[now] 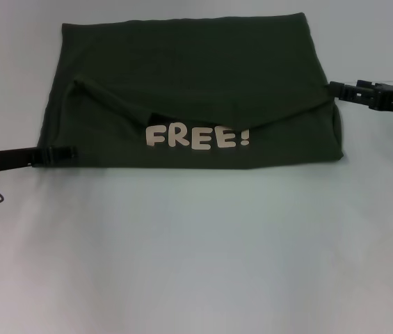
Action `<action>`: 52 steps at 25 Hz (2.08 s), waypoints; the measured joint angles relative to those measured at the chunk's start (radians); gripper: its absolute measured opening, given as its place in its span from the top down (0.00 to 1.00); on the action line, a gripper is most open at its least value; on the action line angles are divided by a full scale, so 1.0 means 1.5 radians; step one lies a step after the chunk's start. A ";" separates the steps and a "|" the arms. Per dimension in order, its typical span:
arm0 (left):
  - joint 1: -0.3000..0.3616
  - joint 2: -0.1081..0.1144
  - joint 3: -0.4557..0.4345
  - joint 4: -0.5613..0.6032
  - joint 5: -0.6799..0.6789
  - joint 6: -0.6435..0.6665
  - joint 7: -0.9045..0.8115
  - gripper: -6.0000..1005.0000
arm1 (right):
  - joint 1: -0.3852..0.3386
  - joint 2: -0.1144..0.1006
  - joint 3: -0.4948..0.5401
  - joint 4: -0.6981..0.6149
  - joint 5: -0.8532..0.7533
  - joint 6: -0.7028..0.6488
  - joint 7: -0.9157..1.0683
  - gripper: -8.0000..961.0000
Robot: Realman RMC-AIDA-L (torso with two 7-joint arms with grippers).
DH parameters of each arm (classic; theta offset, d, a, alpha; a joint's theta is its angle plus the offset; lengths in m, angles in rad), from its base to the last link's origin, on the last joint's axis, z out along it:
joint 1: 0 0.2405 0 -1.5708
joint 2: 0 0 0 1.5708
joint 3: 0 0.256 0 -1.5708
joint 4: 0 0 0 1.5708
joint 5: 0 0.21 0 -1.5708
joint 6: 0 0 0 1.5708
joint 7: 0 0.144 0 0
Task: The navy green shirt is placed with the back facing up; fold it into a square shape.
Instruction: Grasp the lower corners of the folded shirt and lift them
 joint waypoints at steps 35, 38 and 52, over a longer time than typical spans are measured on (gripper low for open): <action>0.008 -0.005 0.002 0.008 0.006 -0.039 0.032 0.32 | 0.003 0.007 0.000 -0.001 -0.016 0.009 0.000 0.05; 0.005 -0.005 0.002 0.005 0.006 -0.040 0.037 0.32 | 0.003 0.007 0.000 -0.001 -0.017 0.010 0.000 0.05; 0.004 -0.008 0.019 0.001 0.006 -0.054 0.044 0.33 | 0.003 0.007 0.000 -0.001 -0.017 0.010 0.000 0.05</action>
